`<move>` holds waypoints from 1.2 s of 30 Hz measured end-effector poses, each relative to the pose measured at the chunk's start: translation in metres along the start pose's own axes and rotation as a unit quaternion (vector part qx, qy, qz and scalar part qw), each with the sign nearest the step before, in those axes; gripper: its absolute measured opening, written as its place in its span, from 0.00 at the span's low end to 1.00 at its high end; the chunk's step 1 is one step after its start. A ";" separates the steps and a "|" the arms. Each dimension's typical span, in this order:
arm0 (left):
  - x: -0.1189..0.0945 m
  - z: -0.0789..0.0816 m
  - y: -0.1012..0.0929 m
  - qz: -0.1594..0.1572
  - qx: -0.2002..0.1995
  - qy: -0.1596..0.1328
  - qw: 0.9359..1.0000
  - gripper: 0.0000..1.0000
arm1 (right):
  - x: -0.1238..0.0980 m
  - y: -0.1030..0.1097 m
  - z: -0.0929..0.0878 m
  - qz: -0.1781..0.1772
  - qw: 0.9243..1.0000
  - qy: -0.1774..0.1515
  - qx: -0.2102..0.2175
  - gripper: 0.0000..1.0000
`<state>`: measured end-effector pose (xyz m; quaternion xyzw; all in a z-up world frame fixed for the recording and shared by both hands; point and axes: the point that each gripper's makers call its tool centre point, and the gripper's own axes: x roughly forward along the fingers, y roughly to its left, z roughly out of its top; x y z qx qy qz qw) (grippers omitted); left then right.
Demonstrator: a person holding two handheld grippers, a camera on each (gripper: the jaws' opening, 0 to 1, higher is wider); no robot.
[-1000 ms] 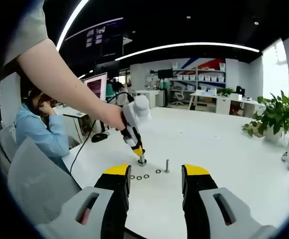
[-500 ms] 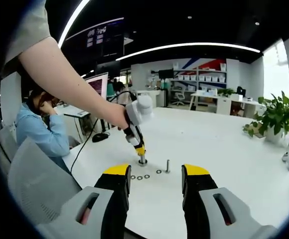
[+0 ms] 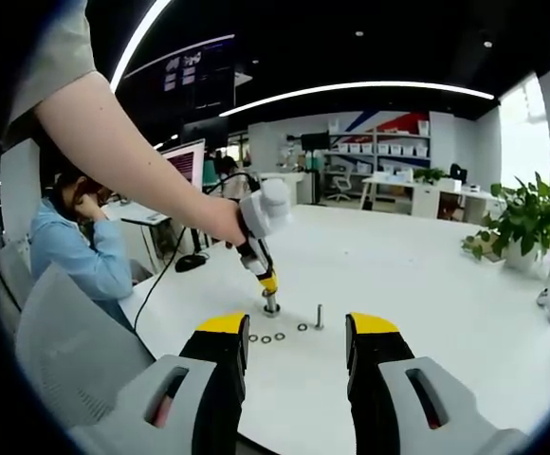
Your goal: Place the washer onto the threaded stud by aligning its center hole with the stud, sliding it down to the base, and recovering from edge contact or off-axis alignment until the washer reaches the visible bottom stop.
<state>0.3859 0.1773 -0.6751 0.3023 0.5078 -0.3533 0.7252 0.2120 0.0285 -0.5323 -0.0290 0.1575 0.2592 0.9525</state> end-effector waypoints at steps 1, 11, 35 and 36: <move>0.000 0.000 0.000 -0.001 0.000 0.001 1.000 0.02 | 0.000 0.000 0.000 0.000 1.000 0.000 0.001 0.43; 0.002 0.001 0.001 -0.002 -0.016 -0.013 1.000 0.00 | 0.000 0.000 0.000 -0.001 1.000 0.000 0.001 0.43; -0.017 0.008 0.007 0.017 -0.044 -0.068 0.997 0.05 | 0.000 0.000 -0.001 -0.002 1.000 0.002 -0.002 0.43; -0.020 0.008 0.008 0.018 -0.047 -0.077 0.996 0.05 | 0.000 0.000 -0.001 -0.001 1.000 0.002 -0.002 0.43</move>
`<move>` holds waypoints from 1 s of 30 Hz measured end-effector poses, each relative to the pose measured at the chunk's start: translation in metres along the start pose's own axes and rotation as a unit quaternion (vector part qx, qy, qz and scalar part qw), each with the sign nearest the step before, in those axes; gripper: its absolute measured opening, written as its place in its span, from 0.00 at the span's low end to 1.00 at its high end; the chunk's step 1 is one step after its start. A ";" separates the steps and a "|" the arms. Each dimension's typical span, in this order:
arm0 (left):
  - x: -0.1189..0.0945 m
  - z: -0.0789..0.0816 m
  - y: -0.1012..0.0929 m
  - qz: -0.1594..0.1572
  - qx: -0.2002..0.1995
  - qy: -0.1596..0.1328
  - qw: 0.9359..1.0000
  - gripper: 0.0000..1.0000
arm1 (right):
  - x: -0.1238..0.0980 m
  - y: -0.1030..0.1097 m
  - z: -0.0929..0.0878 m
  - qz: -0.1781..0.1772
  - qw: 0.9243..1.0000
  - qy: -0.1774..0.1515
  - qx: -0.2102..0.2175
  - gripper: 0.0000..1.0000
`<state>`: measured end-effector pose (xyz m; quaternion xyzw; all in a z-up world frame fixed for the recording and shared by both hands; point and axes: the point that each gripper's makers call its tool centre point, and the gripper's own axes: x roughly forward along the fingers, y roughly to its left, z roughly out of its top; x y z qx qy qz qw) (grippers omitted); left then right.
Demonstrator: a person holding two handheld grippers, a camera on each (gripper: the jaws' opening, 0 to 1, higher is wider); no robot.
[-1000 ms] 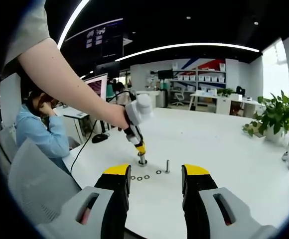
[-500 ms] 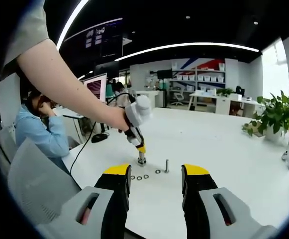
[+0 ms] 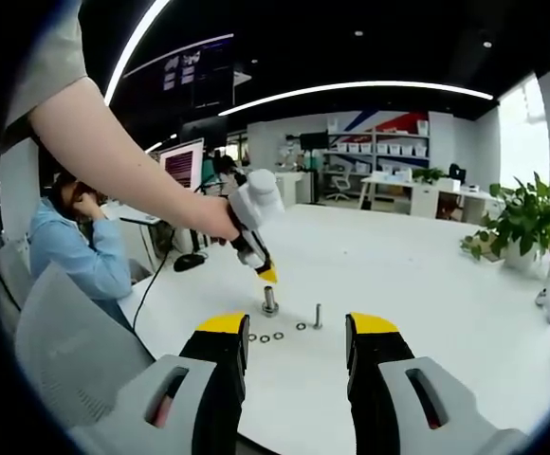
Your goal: Place the washer onto the threaded stud by aligning its center hole with the stud, sliding it down to the base, and recovering from edge contact or off-axis alignment until the washer reaches the visible bottom stop.
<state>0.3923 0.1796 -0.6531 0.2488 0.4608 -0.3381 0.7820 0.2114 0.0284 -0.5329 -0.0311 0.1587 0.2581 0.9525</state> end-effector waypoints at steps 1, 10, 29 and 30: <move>-0.002 0.000 0.000 0.000 -0.003 -0.004 1.000 0.06 | 0.000 0.000 0.000 0.001 1.000 0.001 -0.001 0.43; -0.035 -0.005 -0.007 0.015 -0.032 -0.067 0.997 0.07 | 0.001 0.004 0.000 0.010 1.000 0.001 -0.004 0.43; -0.101 -0.016 -0.024 0.050 -0.023 -0.193 0.980 0.12 | 0.004 0.018 -0.006 0.037 0.999 0.020 -0.031 0.43; -0.103 -0.018 -0.027 0.050 -0.026 -0.194 0.979 0.12 | 0.005 0.019 -0.006 0.037 0.999 0.020 -0.033 0.43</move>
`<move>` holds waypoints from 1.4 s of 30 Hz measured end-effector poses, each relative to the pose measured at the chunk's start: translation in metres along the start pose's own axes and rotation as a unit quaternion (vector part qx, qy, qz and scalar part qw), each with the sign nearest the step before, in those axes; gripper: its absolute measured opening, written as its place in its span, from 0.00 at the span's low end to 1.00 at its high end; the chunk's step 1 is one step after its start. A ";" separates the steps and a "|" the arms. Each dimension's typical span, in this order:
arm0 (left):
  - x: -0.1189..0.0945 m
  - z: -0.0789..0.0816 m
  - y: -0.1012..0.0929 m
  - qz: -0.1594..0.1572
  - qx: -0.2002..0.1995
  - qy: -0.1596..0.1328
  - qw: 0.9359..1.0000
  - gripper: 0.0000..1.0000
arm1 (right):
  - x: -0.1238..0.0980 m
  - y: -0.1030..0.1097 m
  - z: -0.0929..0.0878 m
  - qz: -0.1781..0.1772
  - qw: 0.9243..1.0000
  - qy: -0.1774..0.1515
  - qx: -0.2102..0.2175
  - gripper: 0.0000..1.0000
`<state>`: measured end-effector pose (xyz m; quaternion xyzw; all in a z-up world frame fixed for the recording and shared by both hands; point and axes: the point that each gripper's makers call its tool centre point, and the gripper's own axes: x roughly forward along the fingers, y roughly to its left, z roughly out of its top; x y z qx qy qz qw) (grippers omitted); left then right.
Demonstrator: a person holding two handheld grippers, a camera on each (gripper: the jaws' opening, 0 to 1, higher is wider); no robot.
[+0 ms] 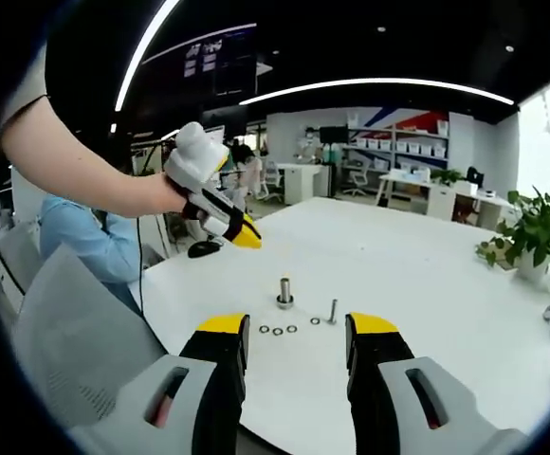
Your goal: Place the washer onto the threaded stud by aligning its center hole with the stud, sliding it down to the base, and recovering from edge contact or off-axis alignment until the washer reaches the visible bottom stop.
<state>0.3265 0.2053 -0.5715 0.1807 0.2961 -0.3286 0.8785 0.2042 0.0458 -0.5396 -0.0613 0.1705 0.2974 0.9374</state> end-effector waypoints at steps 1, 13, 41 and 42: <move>-0.003 -0.001 -0.001 0.001 -0.004 -0.004 1.000 0.12 | 0.000 0.001 0.000 0.001 1.000 0.001 -0.001 0.43; -0.036 -0.007 -0.011 0.015 -0.050 -0.074 0.996 0.16 | 0.001 -0.002 -0.004 -0.007 1.000 0.011 -0.005 0.43; -0.100 -0.030 0.002 0.025 -0.114 -0.220 0.969 0.27 | 0.004 -0.006 -0.016 -0.051 0.996 0.061 -0.050 0.43; -0.100 -0.028 0.004 0.027 -0.117 -0.227 0.966 0.27 | 0.005 -0.005 -0.015 -0.050 0.995 0.062 -0.053 0.43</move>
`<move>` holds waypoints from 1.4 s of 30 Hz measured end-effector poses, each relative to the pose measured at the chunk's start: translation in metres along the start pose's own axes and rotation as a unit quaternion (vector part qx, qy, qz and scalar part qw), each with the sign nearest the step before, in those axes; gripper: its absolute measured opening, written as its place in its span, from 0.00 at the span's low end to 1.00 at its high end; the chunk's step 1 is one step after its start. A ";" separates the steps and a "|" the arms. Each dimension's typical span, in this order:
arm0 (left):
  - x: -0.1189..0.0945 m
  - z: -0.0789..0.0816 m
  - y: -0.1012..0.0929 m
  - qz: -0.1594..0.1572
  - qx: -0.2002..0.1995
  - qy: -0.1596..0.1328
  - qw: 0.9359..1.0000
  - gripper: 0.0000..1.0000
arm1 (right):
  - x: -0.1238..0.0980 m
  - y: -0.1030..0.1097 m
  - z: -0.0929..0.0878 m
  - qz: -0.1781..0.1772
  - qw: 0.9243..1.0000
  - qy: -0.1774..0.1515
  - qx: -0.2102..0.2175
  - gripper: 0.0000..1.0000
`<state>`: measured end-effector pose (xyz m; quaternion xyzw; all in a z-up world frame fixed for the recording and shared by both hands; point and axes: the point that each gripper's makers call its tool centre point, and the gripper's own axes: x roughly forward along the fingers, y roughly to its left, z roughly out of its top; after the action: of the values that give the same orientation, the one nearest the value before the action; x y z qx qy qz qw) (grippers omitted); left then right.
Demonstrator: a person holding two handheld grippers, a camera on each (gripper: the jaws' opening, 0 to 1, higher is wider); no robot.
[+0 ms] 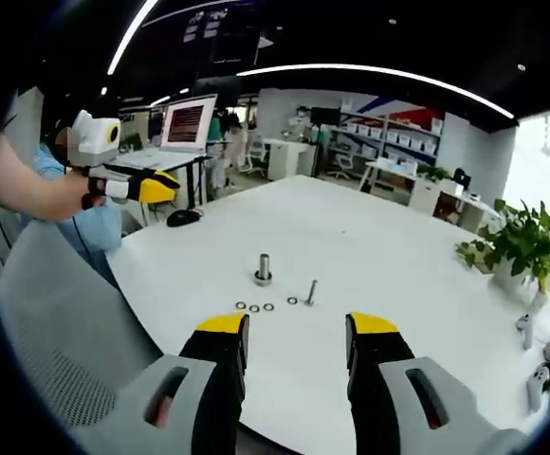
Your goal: Place the washer onto the threaded stud by aligning its center hole with the stud, sliding it down to the base, and recovering from edge contact or off-axis alignment until the washer reaches the visible bottom stop.
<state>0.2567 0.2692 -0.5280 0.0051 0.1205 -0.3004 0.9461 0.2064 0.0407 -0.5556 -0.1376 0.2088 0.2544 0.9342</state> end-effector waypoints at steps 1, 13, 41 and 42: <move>0.000 0.002 -0.001 0.000 0.002 -0.003 1.000 0.27 | 0.001 0.001 0.000 -0.001 1.000 0.002 -0.004 0.43; -0.007 0.022 -0.005 -0.002 0.011 -0.041 0.999 0.27 | 0.006 0.001 -0.008 -0.008 0.999 0.041 -0.015 0.40; -0.011 0.015 0.014 0.042 0.029 -0.027 0.998 0.27 | 0.126 0.013 -0.006 0.111 0.986 0.114 -0.040 0.36; -0.011 0.014 0.014 0.042 0.030 -0.026 0.998 0.27 | 0.129 0.015 -0.011 0.120 0.984 0.127 -0.033 0.35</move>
<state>0.2595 0.2860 -0.5126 0.0307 0.0863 -0.2639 0.9602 0.2961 0.1029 -0.6263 -0.1737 0.3319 0.3523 0.8576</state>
